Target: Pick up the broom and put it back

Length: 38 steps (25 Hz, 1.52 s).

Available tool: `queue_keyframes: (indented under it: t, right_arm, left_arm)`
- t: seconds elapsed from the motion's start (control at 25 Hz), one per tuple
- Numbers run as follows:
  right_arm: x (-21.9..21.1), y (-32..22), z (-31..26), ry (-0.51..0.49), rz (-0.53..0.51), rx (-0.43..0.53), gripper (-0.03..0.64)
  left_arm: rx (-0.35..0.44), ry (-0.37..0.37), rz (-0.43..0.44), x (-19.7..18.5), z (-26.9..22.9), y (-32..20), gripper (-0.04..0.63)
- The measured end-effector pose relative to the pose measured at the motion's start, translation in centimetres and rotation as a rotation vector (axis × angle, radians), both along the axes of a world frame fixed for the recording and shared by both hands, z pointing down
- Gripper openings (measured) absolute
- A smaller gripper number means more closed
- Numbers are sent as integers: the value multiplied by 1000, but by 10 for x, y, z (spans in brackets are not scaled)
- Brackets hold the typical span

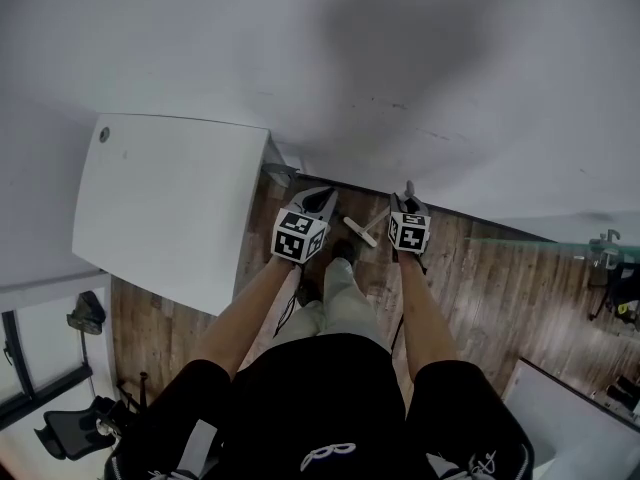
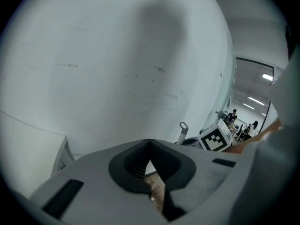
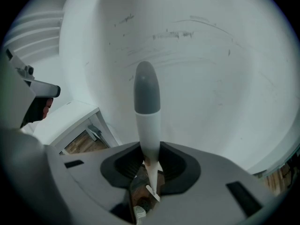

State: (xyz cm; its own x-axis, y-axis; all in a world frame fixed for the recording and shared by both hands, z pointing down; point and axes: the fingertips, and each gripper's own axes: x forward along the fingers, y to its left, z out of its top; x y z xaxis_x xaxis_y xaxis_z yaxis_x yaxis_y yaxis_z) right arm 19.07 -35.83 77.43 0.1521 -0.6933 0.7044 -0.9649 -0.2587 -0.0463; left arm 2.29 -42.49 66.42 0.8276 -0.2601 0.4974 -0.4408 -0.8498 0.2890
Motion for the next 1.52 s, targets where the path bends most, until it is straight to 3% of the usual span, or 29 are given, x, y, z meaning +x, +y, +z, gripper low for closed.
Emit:
queue_keyframes:
  t: [0.52, 0.92, 1.24, 1.52]
  right_arm:
    - [-29, 63, -25, 46, -19, 26, 115]
    - [-32, 82, -90, 112, -4, 135, 115]
    - [-26, 99, -155, 152, 1, 221, 115]
    - [-13, 135, -209, 163, -6, 306, 115]
  left_arm:
    - [69, -8, 50, -39, -23, 60, 17]
    - [145, 14, 74, -56, -53, 89, 17]
    - [199, 65, 121, -48, -92, 106, 17]
    - [231, 139, 102, -25, -128, 124, 17]
